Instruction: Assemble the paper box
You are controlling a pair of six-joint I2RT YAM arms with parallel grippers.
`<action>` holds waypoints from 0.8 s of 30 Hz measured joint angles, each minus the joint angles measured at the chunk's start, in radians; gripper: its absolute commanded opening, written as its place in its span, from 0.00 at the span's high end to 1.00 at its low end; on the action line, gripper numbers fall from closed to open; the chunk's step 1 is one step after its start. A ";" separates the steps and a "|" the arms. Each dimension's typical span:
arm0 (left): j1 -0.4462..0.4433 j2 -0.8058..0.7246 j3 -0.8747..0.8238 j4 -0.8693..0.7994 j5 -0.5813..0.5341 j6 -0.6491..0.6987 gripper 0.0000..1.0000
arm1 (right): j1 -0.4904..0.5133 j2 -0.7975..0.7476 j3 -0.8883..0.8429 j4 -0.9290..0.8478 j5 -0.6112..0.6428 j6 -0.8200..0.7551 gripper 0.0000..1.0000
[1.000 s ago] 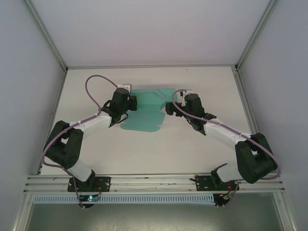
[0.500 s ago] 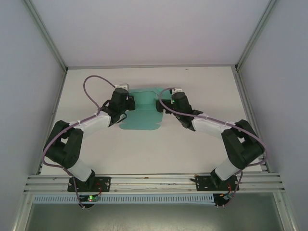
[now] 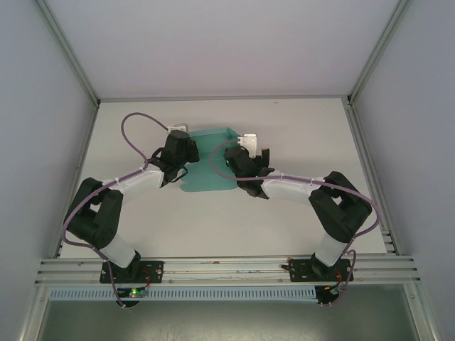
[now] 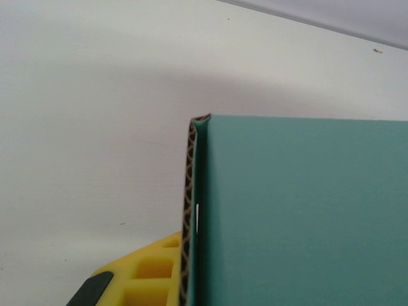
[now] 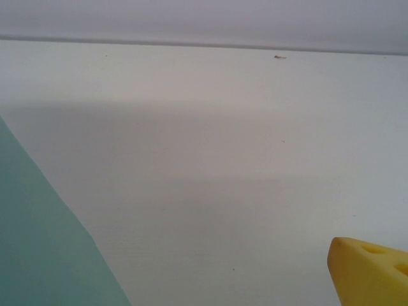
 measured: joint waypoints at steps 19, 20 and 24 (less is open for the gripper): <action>-0.013 -0.045 -0.026 0.011 0.076 0.056 1.00 | -0.379 -0.649 -0.303 -0.045 -0.620 -0.193 0.02; -0.013 -0.045 -0.027 0.014 0.085 0.060 1.00 | -0.417 -0.650 -0.294 -0.055 -0.672 -0.195 0.02; -0.013 -0.045 -0.028 0.019 0.114 0.074 1.00 | -0.540 -0.566 -0.210 -0.109 -0.790 -0.193 0.04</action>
